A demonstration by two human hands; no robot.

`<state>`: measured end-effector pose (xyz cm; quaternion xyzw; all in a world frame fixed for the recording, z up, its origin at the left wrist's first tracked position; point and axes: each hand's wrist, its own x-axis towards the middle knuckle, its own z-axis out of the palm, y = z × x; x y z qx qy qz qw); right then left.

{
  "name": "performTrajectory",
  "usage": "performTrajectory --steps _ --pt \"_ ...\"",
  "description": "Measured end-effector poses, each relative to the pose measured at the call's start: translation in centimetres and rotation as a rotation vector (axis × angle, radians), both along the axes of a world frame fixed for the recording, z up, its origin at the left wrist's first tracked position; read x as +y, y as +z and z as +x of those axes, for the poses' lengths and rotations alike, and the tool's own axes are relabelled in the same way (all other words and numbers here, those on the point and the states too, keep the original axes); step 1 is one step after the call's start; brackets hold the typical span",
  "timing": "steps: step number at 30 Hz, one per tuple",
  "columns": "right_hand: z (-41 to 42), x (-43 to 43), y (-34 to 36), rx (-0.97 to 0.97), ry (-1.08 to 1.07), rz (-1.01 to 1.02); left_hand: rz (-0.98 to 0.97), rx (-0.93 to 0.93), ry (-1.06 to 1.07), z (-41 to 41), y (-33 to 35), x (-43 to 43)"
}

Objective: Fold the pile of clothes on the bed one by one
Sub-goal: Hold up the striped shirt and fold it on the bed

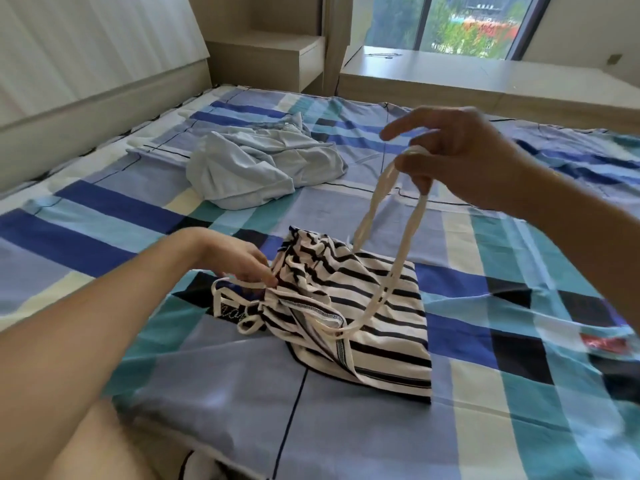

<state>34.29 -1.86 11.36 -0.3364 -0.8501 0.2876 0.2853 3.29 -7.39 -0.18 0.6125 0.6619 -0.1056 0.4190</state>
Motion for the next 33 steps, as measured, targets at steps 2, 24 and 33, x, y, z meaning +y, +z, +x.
performTrajectory --steps 2,24,33 --pt "-0.3 -0.8 0.8 0.033 0.039 0.055 -0.010 0.084 -0.080 0.2 -0.7 0.0" --pt "0.1 -7.1 -15.9 -0.104 -0.013 -0.078 0.546 -0.260 0.203 1.6 6.0 -1.6" --pt "3.1 -6.0 -17.8 -0.121 -0.610 -0.492 0.274 0.083 0.281 6.8 -0.3 -1.5"
